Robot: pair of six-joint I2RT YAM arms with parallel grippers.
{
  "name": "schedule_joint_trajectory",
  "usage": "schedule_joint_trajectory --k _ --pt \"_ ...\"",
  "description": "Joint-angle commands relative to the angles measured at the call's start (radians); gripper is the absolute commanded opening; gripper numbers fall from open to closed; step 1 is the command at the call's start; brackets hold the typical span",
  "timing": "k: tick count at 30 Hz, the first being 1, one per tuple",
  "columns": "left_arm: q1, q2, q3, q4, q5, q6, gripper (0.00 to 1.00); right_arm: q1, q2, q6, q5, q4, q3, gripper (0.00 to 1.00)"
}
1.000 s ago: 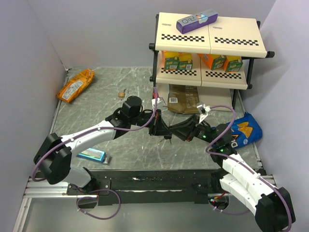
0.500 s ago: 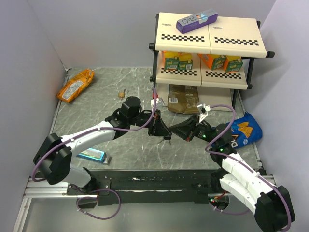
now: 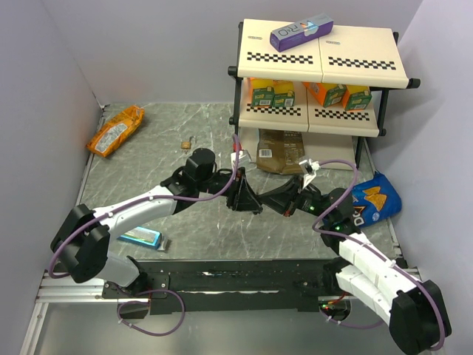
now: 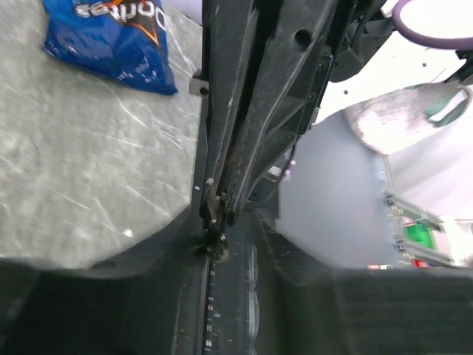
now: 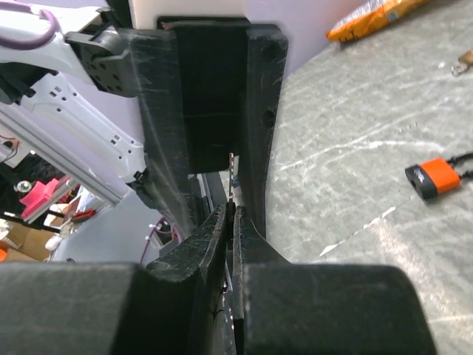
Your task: Unlock with the key
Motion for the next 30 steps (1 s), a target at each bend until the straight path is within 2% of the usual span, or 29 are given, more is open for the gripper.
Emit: schedule_joint_trajectory --k 1,3,4,7,8,11,12,16,22,23,24,27,30 --pt "0.010 -0.044 0.023 0.039 -0.015 -0.002 0.64 0.001 -0.055 -0.041 0.051 -0.079 0.003 0.00" --pt "0.013 -0.042 0.024 0.033 -0.028 -0.002 0.79 0.001 -0.090 -0.062 0.098 -0.133 0.009 0.00" --pt "0.015 -0.042 0.026 0.024 -0.036 0.001 0.91 0.000 -0.104 -0.076 0.117 -0.184 0.014 0.00" --pt "0.021 -0.053 0.029 -0.006 -0.068 0.022 0.99 0.000 -0.136 -0.089 0.166 -0.215 0.008 0.00" --pt "0.021 -0.057 0.030 -0.022 -0.085 0.035 0.96 -0.002 -0.143 -0.089 0.172 -0.218 0.006 0.00" --pt "0.048 -0.085 0.040 -0.104 -0.278 0.061 0.96 -0.003 -0.152 -0.096 0.201 -0.247 0.002 0.00" --pt "0.064 -0.090 0.040 -0.123 -0.399 0.056 0.97 -0.005 -0.158 -0.098 0.213 -0.258 0.000 0.00" --pt "0.154 -0.059 0.063 -0.224 -0.634 0.024 0.97 -0.006 -0.218 -0.130 0.333 -0.339 -0.011 0.00" --pt "0.176 0.163 0.222 -0.493 -0.814 0.064 0.99 -0.005 -0.328 -0.216 0.404 -0.506 0.017 0.00" --pt "0.177 0.189 0.243 -0.519 -0.856 0.059 0.97 -0.005 -0.342 -0.228 0.419 -0.531 0.023 0.00" --pt "0.177 0.215 0.280 -0.546 -0.869 0.055 0.91 -0.005 -0.347 -0.236 0.425 -0.551 0.028 0.00" --pt "0.176 0.294 0.334 -0.611 -0.878 0.061 0.81 -0.003 -0.359 -0.270 0.430 -0.597 0.034 0.00" --pt "0.176 0.349 0.366 -0.654 -0.933 0.078 0.79 -0.006 -0.361 -0.285 0.422 -0.618 0.034 0.00"
